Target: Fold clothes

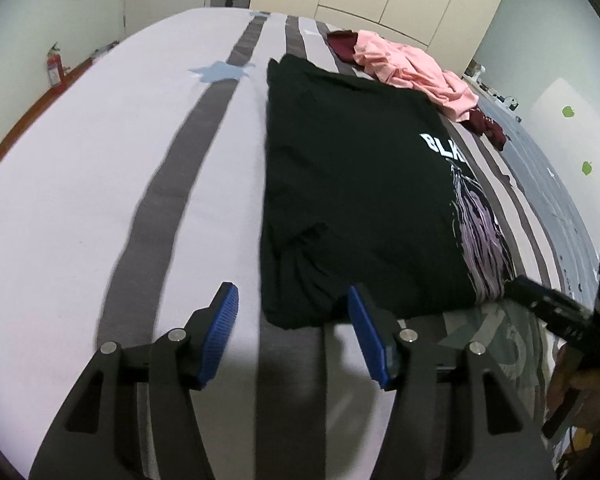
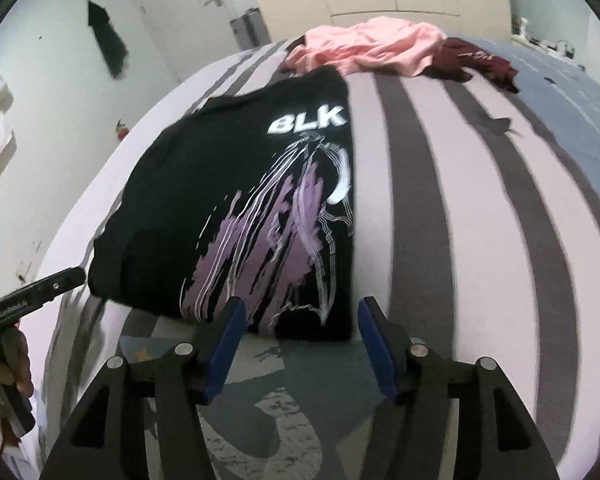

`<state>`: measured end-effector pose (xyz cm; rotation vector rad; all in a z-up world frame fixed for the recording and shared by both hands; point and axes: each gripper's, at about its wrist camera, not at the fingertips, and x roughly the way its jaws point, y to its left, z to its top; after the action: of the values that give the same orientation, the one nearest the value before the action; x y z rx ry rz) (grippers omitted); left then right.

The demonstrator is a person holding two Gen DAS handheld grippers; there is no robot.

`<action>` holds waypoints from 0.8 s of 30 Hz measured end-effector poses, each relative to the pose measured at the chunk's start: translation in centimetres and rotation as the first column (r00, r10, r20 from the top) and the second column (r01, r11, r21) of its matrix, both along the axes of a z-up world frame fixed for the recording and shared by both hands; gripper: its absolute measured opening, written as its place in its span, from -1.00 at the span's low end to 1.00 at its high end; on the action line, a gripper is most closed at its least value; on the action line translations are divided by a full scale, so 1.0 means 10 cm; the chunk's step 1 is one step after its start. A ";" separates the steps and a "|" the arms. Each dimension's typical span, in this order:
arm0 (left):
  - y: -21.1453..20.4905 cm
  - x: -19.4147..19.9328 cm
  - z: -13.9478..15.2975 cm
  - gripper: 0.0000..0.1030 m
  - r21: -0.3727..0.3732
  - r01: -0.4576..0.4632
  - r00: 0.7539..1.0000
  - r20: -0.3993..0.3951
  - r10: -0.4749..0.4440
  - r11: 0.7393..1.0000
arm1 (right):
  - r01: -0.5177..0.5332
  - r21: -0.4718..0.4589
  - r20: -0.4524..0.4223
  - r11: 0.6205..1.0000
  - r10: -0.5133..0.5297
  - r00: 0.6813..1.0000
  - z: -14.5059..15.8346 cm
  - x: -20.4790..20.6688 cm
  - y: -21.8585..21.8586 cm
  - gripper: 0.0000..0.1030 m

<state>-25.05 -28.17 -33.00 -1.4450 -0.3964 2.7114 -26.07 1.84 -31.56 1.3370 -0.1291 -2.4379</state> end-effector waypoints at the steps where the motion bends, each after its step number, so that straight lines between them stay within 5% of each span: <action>1: 0.01 -0.01 -0.02 0.05 0.005 0.002 1.000 0.002 -0.002 1.000 | -0.002 0.004 0.006 1.000 0.002 1.000 -0.03 0.00 -0.01 0.06; 9: 0.00 -0.04 -0.13 -0.06 0.012 0.032 0.999 -0.005 -0.032 0.999 | -0.011 -0.030 0.037 0.999 0.012 0.999 -0.11 -0.04 0.03 0.05; 13: 0.03 -0.07 -0.15 -0.48 0.017 0.073 0.997 -0.012 -0.073 0.997 | -0.020 -0.023 0.042 1.000 0.021 0.999 -0.15 -0.06 0.07 -0.23; 16: 0.01 -0.08 -0.14 -0.57 0.032 0.078 0.997 -0.008 -0.078 0.996 | -0.014 -0.023 0.057 1.000 0.015 0.998 -0.16 -0.09 0.14 -0.54; 24: -0.03 -0.04 0.00 -0.73 0.043 0.089 0.996 -0.023 -0.088 0.995 | -0.049 -0.024 0.057 0.998 0.051 0.997 -0.09 -0.09 0.22 -0.84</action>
<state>-25.46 -28.49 -32.96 -1.3879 -0.3800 2.6293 -26.97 4.00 -32.44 1.3839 -0.1360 -2.3508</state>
